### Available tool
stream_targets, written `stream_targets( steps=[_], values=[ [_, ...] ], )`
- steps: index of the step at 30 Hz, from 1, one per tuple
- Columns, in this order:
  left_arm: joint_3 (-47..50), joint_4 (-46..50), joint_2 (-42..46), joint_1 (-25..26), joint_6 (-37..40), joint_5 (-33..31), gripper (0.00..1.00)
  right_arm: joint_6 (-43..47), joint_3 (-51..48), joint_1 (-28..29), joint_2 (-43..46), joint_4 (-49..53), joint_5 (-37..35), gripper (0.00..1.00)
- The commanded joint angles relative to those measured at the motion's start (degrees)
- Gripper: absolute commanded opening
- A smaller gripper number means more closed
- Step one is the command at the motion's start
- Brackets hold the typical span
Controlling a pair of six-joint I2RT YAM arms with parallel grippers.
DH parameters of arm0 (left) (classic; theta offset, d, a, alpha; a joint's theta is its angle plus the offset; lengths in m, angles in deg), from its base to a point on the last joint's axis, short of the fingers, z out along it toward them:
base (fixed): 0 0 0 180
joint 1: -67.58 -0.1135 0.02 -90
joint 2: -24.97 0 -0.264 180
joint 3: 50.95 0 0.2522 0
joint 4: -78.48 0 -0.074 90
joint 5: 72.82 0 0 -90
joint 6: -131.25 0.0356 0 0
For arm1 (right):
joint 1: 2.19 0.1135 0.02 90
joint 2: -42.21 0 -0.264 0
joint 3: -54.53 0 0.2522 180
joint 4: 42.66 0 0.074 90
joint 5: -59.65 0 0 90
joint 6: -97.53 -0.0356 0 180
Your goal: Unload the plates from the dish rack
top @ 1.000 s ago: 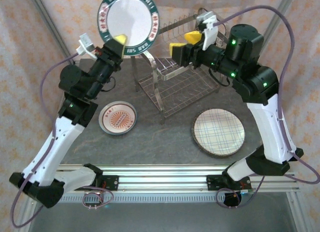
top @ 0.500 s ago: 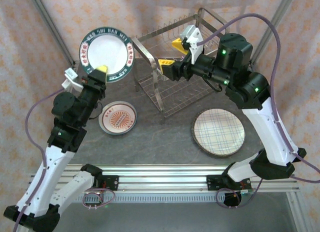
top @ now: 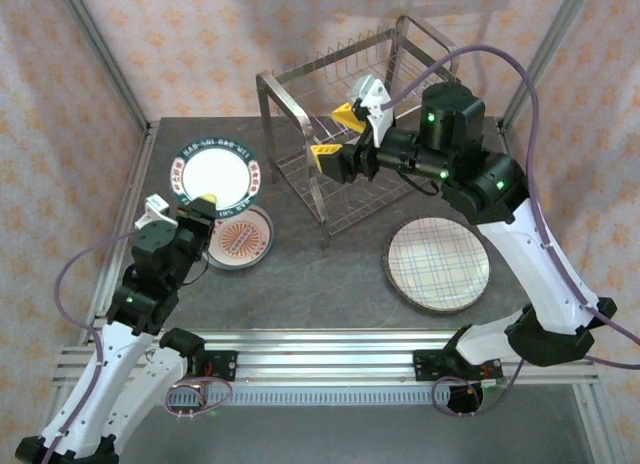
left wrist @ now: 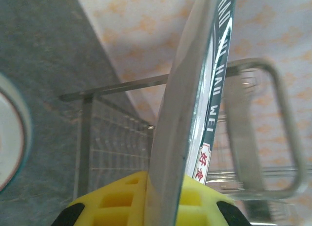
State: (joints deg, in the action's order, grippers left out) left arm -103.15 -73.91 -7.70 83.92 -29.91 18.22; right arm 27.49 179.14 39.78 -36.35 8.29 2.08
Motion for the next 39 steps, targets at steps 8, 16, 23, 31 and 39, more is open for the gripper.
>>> stream_targets(
  steps=[8, 16, 23, 31, 39],
  values=[
    [13.77, -7.67, 3.22, -0.45, -5.94, -1.08, 0.00, -1.95, -4.64, 0.55, 3.76, -2.47, 3.09, 0.75],
    [20.58, -13.04, 0.06, -0.43, -8.36, -0.83, 0.00, -2.45, -5.31, 0.57, 3.95, -2.09, 3.12, 0.75],
    [25.26, -16.52, -0.77, -0.70, -10.39, -1.66, 0.00, -3.23, -6.39, 0.65, 4.04, -2.30, 3.85, 0.75],
    [27.61, -20.53, -3.66, -1.63, -11.25, -1.50, 0.00, -3.51, -6.39, 0.66, 4.11, -2.21, 3.87, 0.75],
    [28.15, -24.01, -8.70, -2.63, -11.36, -0.74, 0.00, -3.88, -6.07, 0.65, 3.95, -1.99, 3.70, 0.75]
  ],
)
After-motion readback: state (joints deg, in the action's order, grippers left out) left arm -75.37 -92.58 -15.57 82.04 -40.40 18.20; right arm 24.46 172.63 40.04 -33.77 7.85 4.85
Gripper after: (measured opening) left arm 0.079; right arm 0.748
